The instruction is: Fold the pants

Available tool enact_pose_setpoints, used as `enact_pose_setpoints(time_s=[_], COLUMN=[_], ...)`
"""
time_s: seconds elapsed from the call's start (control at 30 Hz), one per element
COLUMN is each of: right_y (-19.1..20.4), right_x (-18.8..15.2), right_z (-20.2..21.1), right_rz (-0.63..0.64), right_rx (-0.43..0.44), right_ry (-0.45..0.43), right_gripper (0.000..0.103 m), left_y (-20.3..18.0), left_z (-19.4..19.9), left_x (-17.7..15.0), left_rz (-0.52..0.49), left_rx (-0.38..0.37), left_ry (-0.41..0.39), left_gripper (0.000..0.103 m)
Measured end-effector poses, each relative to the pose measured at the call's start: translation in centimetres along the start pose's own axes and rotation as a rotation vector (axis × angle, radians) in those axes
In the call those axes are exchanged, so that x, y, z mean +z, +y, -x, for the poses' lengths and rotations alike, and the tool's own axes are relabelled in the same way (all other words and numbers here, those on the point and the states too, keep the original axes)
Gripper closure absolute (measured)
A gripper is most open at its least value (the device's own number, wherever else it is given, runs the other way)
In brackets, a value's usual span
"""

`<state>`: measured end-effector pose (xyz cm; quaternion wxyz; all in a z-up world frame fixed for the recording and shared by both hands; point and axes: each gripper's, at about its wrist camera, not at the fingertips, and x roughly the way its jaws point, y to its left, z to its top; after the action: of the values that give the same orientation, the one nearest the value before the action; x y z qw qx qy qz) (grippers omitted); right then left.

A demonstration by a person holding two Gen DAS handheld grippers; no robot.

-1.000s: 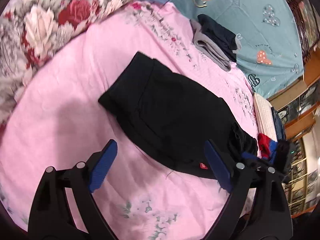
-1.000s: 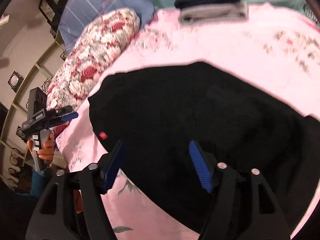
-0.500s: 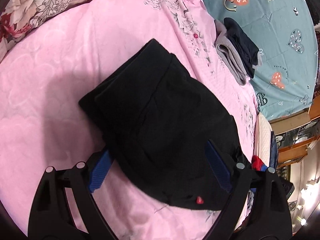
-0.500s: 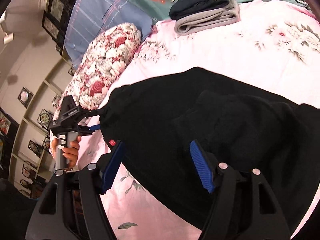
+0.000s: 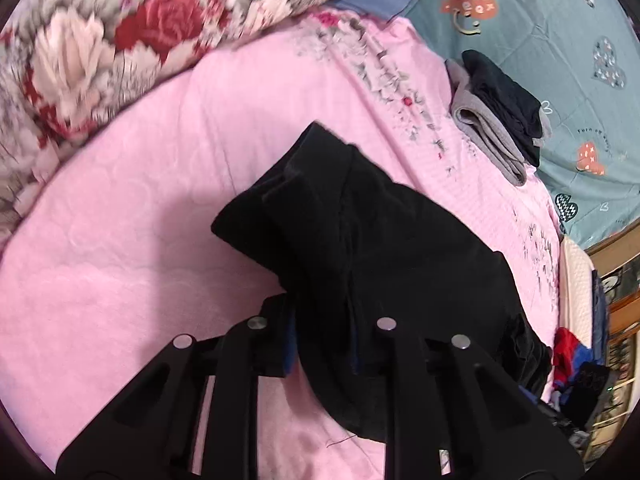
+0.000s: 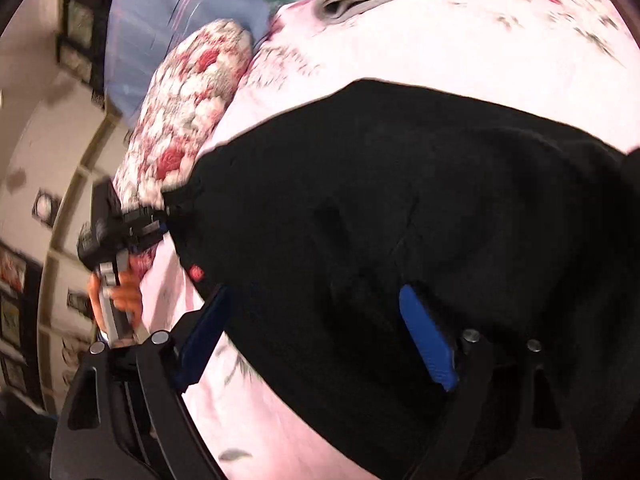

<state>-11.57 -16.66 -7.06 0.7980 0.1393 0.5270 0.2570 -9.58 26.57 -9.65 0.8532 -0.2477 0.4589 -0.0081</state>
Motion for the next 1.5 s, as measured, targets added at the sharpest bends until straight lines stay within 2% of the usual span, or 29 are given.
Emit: enact_pose_setpoints(time_s=[0.07, 0.1, 0.13, 0.17, 0.27, 0.4, 0.53, 0.6, 0.67, 0.77, 0.9, 0.97, 1.0, 1.03, 1.07, 1.13, 1.27, 1.4, 1.5], right_y=[-0.4, -1.0, -1.4, -2.1, -4.3, -7.9, -10.0, -10.5, -11.1, -12.4, -14.2, -14.9, -15.2, -15.4, -15.5, -15.6, -14.2, -10.0, -6.7], right_x=[0.0, 0.1, 0.1, 0.0, -0.6, -2.7, -5.0, -6.1, -7.2, -8.5, -9.8, -10.2, -10.4, -10.5, -10.5, -10.4, -9.3, -6.3, -3.5], right_z=[1.9, 3.7, 4.6, 6.3, 9.6, 13.6, 16.2, 17.2, 18.3, 19.4, 19.8, 19.9, 19.9, 19.9, 19.9, 19.9, 20.5, 20.8, 19.0], right_rz=[-0.023, -0.036, -0.04, -0.048, -0.098, -0.186, -0.26, -0.279, -0.291, -0.319, -0.358, -0.371, -0.377, -0.383, -0.388, -0.39, -0.345, -0.199, -0.114], right_rx=[0.056, 0.066, 0.053, 0.028, 0.015, 0.002, 0.019, 0.017, 0.008, 0.008, -0.001, 0.004, 0.009, 0.012, 0.018, 0.033, 0.052, 0.114, 0.169], right_ry=[-0.044, -0.085, -0.109, -0.151, -0.225, -0.333, -0.409, -0.437, -0.463, -0.487, -0.498, -0.497, -0.496, -0.494, -0.492, -0.495, -0.503, -0.501, -0.446], right_gripper=[0.016, 0.016, 0.016, 0.016, 0.016, 0.016, 0.016, 0.016, 0.016, 0.016, 0.016, 0.016, 0.016, 0.016, 0.015, 0.015, 0.015, 0.015, 0.015], left_y=[-1.2, -1.8, -3.0, -4.3, -10.8, -20.9, -29.1, -32.5, -35.1, -37.1, -38.2, -38.3, -38.6, -38.5, -38.3, -38.1, -36.6, -33.1, -29.4], left_z=[1.2, 1.7, 2.6, 3.3, 5.5, 6.7, 5.5, 3.9, 1.8, -0.3, -2.1, -2.9, -3.1, -3.1, -2.4, -0.9, 1.9, 3.8, 4.4], left_x=[0.1, 0.1, 0.1, 0.1, -0.9, -4.5, -9.6, -12.6, -15.9, -19.4, -21.8, -22.8, -23.0, -23.2, -23.3, -23.2, -21.7, -17.7, -14.2], left_rz=[-0.034, -0.048, -0.074, -0.111, -0.306, -0.594, -0.824, -0.916, -0.997, -1.075, -1.106, -1.125, -1.122, -1.112, -1.09, -1.099, -1.048, -0.913, -0.772], left_rx=[0.022, 0.012, -0.041, -0.052, -0.069, -0.189, -0.291, -0.329, -0.338, -0.33, -0.326, -0.326, -0.359, -0.422, -0.485, -0.545, -0.58, -0.525, -0.466], left_ry=[-0.04, -0.056, -0.077, -0.1, -0.161, -0.162, -0.094, -0.024, 0.052, 0.109, 0.162, 0.217, 0.254, 0.304, 0.307, 0.261, 0.199, 0.11, 0.063], left_gripper=[0.086, 0.092, 0.093, 0.093, 0.093, 0.093, 0.093, 0.093, 0.093, 0.093, 0.093, 0.086, 0.054, 0.005, 0.002, 0.002, 0.002, 0.002, 0.002])
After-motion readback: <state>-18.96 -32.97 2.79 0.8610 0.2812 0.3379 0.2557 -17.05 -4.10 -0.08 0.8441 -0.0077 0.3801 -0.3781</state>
